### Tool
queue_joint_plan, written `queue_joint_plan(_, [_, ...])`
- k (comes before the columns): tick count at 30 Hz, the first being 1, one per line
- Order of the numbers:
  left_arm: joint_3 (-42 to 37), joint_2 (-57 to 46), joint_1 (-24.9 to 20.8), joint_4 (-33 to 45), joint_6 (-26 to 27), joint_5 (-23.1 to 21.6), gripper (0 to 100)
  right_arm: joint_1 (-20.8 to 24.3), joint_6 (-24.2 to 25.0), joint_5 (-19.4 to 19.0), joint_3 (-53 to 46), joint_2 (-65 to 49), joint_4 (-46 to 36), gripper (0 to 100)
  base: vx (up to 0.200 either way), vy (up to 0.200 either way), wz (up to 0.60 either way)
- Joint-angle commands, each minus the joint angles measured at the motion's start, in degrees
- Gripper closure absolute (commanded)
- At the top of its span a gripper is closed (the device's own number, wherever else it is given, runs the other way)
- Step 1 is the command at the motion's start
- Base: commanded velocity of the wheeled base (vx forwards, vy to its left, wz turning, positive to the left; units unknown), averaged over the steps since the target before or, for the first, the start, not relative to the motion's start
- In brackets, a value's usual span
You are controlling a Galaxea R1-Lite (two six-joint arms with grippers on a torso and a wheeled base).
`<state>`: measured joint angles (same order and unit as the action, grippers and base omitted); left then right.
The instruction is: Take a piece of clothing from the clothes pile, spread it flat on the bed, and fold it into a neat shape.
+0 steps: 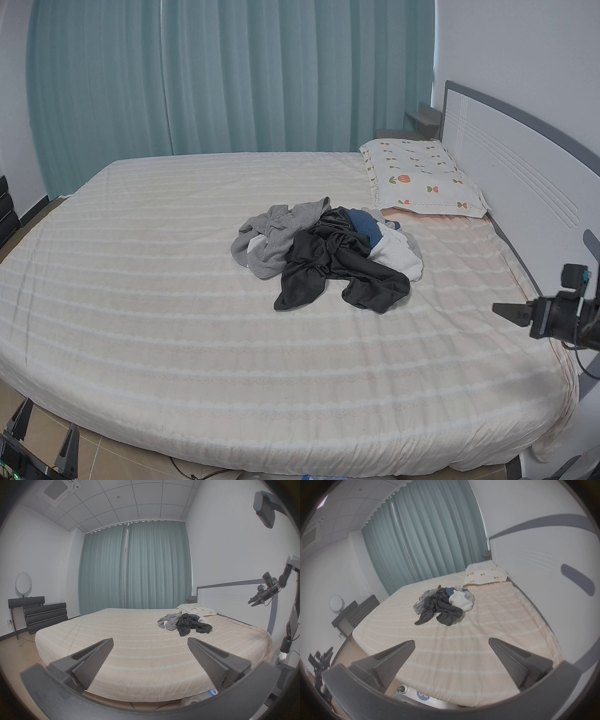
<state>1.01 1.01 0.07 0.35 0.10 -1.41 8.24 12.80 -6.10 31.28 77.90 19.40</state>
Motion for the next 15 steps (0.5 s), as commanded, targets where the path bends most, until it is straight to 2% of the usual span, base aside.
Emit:
queue_joint_plan(1, [-0.8, -1.0, 0.0, 0.0, 0.0, 0.0, 0, 3.4, 9.7, 3.9, 26.7, 46.3, 9.0, 0, 0.0, 0.0, 0.0])
queue_joint_plan(7, [-0.8, -1.0, 0.0, 0.0, 0.0, 0.0, 0, 4.2, 13.5, 5.0, 37.1, 55.1, 6.3, 0, 0.0, 0.0, 0.0])
queue_joint_plan(11, [-0.8, -1.0, 0.0, 0.0, 0.0, 0.0, 0, 5.8, 19.5, 5.1, 47.1, 61.6, 1.1, 0, 0.0, 0.0, 0.0])
queue_joint_plan(13, [-0.8, -1.0, 0.0, 0.0, 0.0, 0.0, 0, 6.0, 20.4, 5.1, 48.3, 62.4, 0.7, 0, 0.0, 0.0, 0.0])
queue_joint_plan(15, [-0.8, -1.0, 0.0, 0.0, 0.0, 0.0, 0, 6.1, 23.4, 5.1, 52.7, 65.6, 0.1, 0, 0.0, 0.0, 0.0])
